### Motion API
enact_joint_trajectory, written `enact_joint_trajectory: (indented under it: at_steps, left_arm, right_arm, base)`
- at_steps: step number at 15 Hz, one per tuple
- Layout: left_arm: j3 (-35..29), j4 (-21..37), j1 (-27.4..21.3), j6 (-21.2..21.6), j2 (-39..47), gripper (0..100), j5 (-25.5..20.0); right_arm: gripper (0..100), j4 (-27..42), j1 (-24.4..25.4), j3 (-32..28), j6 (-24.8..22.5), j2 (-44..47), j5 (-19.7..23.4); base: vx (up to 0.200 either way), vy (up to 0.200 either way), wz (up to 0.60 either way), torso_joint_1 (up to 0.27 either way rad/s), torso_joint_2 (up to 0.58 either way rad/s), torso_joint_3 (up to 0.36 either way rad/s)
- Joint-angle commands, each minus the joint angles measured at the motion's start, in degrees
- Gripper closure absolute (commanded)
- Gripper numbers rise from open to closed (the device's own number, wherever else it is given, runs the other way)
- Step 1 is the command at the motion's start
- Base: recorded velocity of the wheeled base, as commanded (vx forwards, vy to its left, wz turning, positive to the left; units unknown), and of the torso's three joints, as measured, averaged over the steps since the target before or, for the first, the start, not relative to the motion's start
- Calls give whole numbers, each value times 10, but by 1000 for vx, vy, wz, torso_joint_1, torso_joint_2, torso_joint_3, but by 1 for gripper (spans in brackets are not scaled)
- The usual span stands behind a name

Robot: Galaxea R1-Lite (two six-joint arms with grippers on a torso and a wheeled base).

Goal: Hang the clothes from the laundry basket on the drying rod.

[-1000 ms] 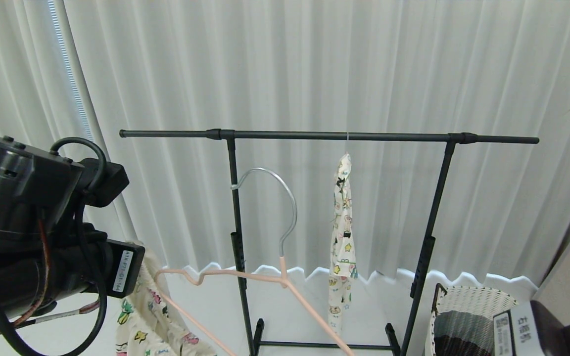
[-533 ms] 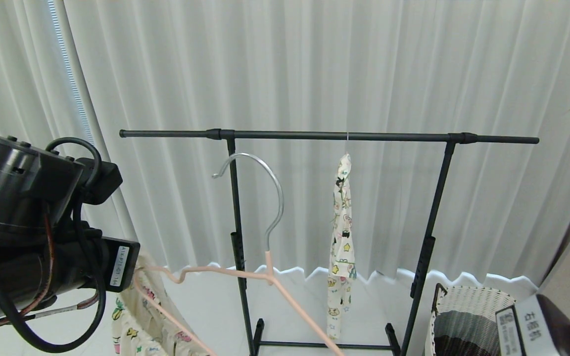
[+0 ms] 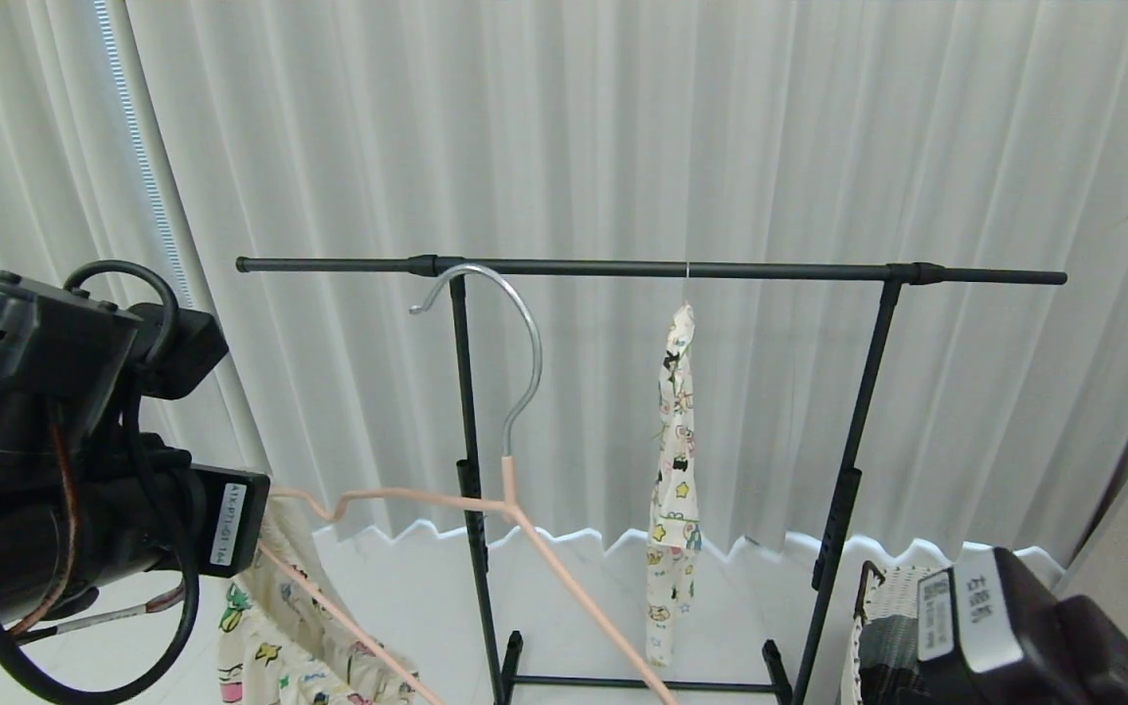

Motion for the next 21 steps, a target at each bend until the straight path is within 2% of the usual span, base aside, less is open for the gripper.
enact_joint_trajectory:
  at_steps: [1,4,9,13,17,21]
  left_arm:
    - [1,0,-8,0,-13,100,-1]
    - [-4,0,-27,-1,-19,100,-3]
    - [-7,0,-48,-4,-35,100,-2]
    - [-15,0,-134,-5,-70,100,-5]
    - [-71,0,-197,-15,-86,100,-53]
    - [-87,0,-206,-16,-89,100,-75]
  right_arm:
    - [100,-25,-7,-5,-2,38,1]
    - [100,-30,-10,-20,-3,63,-3]
    - [100,-81,-23,-37,-2,129,-5]
    - [100,-83,-32,-65,0,175,-7]
    - [100,-136,-41,-87,-3,219,-10]
    - [100,-137,-43,-119,-17,240,-32]
  base:
    - [0,0,0,0,0,0]
    - [0,0,0,0,0,0]
    - [0,0,0,0,0,0]
    - [0,0,0,0,0,0]
    - [0,0,0,0,0,0]
    - [0,0,0,0,0,0]
